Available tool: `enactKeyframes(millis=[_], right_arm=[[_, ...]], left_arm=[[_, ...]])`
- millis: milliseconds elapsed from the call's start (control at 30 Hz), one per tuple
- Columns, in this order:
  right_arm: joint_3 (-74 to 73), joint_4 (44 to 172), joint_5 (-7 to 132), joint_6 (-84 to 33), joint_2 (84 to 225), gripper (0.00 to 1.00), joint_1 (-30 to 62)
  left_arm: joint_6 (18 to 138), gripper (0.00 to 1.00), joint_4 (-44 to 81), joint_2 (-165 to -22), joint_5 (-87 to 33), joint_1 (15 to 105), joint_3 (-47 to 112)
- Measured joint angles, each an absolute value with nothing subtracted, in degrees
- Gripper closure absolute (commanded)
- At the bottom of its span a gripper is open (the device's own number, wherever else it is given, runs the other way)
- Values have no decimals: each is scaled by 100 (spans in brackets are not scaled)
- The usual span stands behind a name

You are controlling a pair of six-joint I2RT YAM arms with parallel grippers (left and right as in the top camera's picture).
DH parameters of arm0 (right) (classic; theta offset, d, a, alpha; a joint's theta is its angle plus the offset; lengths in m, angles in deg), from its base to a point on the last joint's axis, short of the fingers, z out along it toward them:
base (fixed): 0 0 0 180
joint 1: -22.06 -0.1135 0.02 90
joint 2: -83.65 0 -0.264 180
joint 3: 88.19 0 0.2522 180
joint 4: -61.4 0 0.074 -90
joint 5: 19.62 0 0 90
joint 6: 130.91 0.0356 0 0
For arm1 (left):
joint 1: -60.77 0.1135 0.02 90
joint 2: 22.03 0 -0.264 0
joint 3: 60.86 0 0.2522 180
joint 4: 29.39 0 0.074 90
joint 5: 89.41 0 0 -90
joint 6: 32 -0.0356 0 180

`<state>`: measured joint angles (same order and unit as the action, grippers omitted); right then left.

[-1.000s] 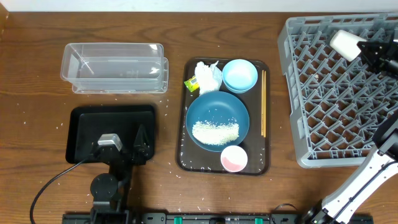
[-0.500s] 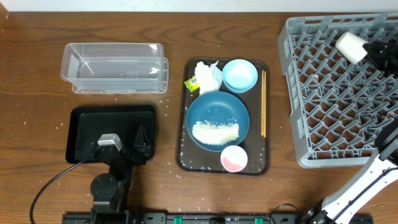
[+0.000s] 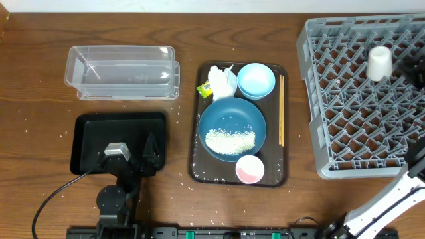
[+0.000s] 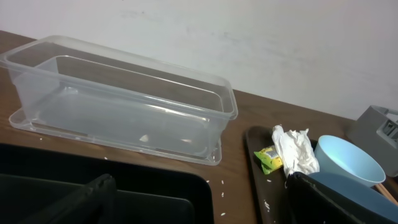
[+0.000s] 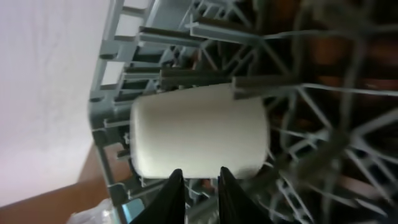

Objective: Sort waste into correct bins and load items into the dishwasher rack
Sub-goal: 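Reach the right gripper back to the tray and grasp the light-blue bowl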

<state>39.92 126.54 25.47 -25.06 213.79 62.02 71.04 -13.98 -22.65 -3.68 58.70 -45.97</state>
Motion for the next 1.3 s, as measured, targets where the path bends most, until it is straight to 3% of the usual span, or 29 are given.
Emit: enactKeyframes(millis=[367,467,733,833,900,933,1100,1200,1300], right_arm=[[3985,13268,3603,-2770,19847,79,6156],[3985,13565,3535,-2945,19692,66,6025],[3985,14053,2973,-3526,19583,61,4810],[3983,14142,3588,-3531,19554,46,4023],[3983,14136,4232,-3537,19554,23,3369],[3981,14118,4479,-3507,19554,22,3101],[3981,13775,5710,-3511,19556,25,1625],[3981,13491,6326,-3424,19578,39,956],[3981,13189,6877,-3214,19718,46,458]], left_arm=[[7104,10,-1398,-2265,-368,5870,-4597],[7104,11,-1398,-2265,-368,5870,-4597],[7104,10,-1398,-2265,-366,5870,-4597],[7104,11,-1398,-2265,-368,5870,-4597],[7104,10,-1400,-2265,-366,5870,-4597],[7104,10,-1398,-2265,-368,5870,-4597],[7104,10,-1398,-2265,-368,5870,-4597],[7102,11,-1398,-2265,-368,5870,-4597],[7104,11,-1398,-2265,-368,5870,-4597]])
